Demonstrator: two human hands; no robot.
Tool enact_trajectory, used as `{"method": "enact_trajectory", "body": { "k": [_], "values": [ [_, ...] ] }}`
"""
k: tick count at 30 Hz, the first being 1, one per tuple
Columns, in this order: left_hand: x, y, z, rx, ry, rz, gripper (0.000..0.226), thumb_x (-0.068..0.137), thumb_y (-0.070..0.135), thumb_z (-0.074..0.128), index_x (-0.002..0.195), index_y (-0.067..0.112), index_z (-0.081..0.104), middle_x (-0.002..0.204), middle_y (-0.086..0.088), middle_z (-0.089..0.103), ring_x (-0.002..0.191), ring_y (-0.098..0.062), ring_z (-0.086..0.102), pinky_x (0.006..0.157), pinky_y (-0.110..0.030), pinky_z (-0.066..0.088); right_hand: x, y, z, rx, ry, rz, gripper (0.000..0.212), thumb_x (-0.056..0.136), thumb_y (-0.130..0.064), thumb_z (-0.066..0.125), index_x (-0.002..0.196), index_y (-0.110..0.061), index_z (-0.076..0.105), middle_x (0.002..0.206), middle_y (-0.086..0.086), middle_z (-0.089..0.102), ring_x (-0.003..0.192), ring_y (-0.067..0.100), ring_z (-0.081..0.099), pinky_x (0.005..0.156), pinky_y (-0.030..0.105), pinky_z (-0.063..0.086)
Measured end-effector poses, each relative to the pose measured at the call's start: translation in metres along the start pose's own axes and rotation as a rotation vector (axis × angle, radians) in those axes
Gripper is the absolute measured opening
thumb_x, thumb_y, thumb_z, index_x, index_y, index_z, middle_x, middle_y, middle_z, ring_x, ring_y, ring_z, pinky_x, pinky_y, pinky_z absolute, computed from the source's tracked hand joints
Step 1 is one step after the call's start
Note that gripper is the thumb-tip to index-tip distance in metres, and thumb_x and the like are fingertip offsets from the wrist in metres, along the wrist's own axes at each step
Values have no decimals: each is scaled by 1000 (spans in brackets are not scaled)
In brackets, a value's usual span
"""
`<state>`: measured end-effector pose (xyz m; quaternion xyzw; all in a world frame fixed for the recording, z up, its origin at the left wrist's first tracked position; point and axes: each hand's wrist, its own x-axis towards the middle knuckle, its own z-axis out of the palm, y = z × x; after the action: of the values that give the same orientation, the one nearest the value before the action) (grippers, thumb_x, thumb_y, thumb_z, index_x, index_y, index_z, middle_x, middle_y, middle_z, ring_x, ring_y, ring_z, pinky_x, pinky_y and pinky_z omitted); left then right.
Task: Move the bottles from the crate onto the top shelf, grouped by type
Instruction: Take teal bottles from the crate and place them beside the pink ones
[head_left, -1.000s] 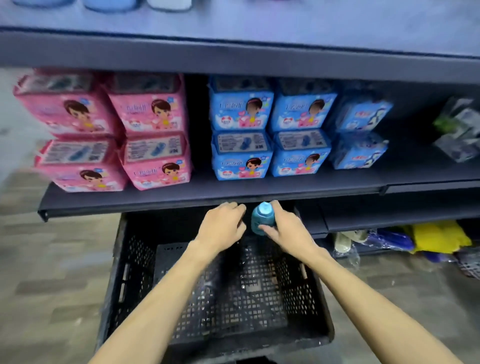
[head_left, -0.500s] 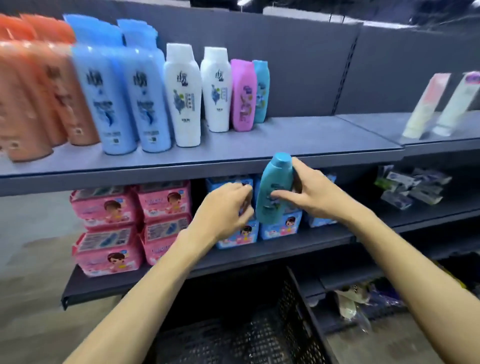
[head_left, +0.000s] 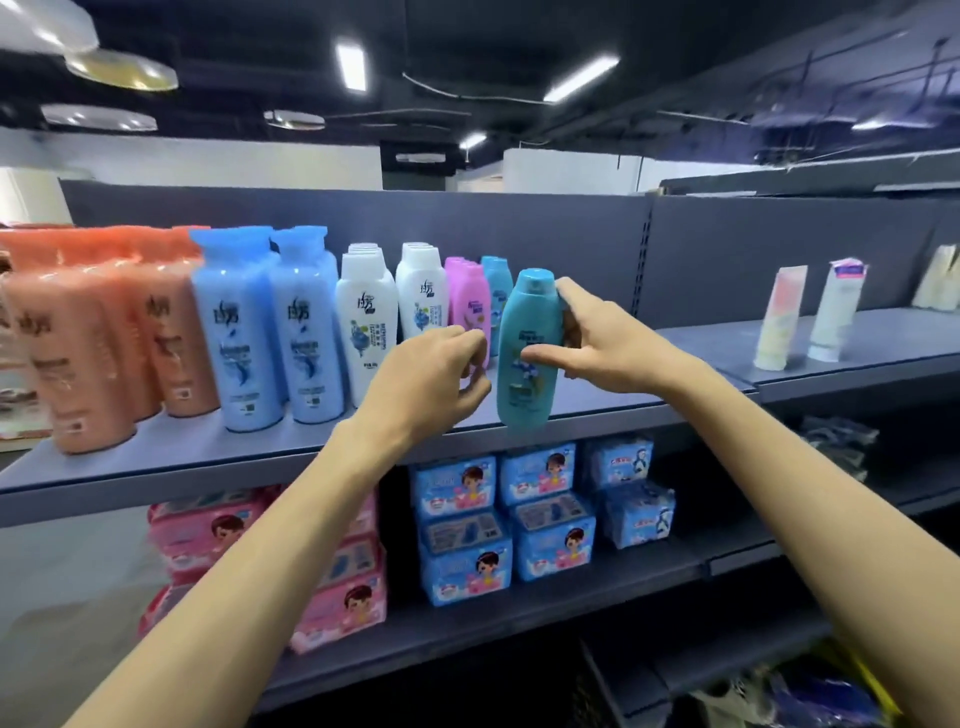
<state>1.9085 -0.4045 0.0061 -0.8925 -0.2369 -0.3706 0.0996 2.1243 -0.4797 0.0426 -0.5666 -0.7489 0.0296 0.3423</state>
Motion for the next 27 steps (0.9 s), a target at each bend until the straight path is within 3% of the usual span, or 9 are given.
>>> {"method": "enact_trajectory", "body": {
  "k": [5, 13, 19, 27],
  "values": [
    [18, 0, -1, 33, 23, 1, 17, 83, 22, 58, 75, 18, 43, 71, 7, 48, 66, -18, 42, 58, -32, 40, 11, 8, -14, -45, -13, 3, 49, 90, -42, 72, 125, -23, 43, 99, 0, 71, 71, 9, 65, 67, 29, 57],
    [46, -1, 12, 73, 39, -21, 12, 84, 23, 57, 79, 13, 54, 73, 2, 55, 66, -22, 49, 57, -31, 41, 27, 33, -33, -45, -57, 6, 50, 91, -43, 69, 127, -27, 39, 112, -8, 67, 92, 7, 68, 70, 23, 58],
    [59, 1, 32, 62, 18, -48, 12, 83, 23, 59, 76, 15, 51, 73, 5, 54, 66, -21, 49, 57, -30, 40, 37, 56, -35, -72, -69, 21, 48, 91, -44, 68, 125, -29, 38, 108, -11, 64, 82, -3, 65, 62, 16, 51],
    [73, 5, 53, 71, -16, -62, 12, 84, 25, 60, 79, 17, 52, 75, 6, 54, 68, -20, 51, 59, -29, 43, 50, 89, -31, -41, -99, 80, 50, 91, -44, 68, 127, -26, 39, 109, -3, 66, 83, 11, 67, 63, 22, 53]
  ]
}}
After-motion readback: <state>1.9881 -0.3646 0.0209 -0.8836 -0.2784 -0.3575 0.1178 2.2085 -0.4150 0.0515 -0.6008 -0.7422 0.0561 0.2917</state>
